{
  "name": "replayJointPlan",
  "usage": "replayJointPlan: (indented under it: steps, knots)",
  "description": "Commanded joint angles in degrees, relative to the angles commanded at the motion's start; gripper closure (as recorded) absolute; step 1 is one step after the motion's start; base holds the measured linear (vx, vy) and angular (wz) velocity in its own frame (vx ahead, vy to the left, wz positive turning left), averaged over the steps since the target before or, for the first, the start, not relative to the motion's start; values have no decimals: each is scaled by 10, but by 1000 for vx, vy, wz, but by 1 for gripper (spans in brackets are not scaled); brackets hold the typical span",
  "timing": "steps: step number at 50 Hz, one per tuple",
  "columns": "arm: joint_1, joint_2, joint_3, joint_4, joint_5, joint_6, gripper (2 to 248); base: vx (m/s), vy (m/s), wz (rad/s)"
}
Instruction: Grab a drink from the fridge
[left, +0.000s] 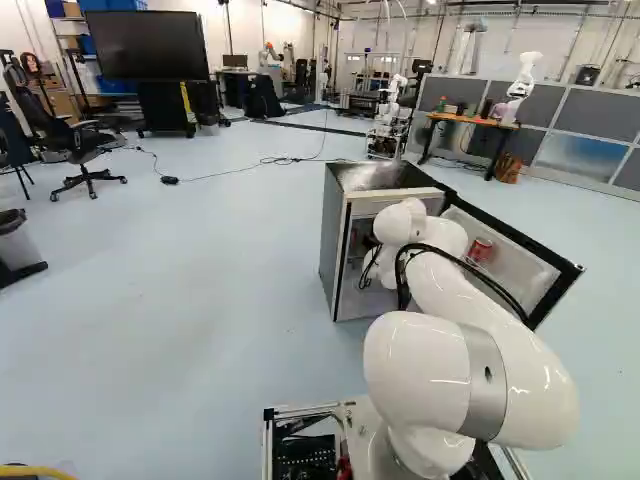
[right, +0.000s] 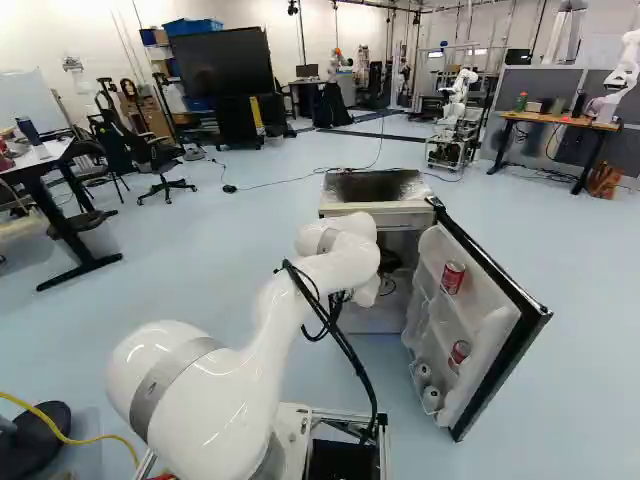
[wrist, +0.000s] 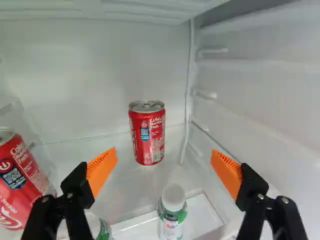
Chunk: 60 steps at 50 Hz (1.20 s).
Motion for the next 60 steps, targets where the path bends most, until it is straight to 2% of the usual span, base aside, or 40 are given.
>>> replayJointPlan:
  steps: [17,26,46,60]
  knots:
    - [3,-27,-47,0,-14,0,3,0,0,0]
    - [4,-32,-54,0,-22,0,3,0,0,0]
    - [4,5,-17,0,-23,0,3,0,0,0]
    - [4,10,-11,0,-23,0,3,0,0,0]
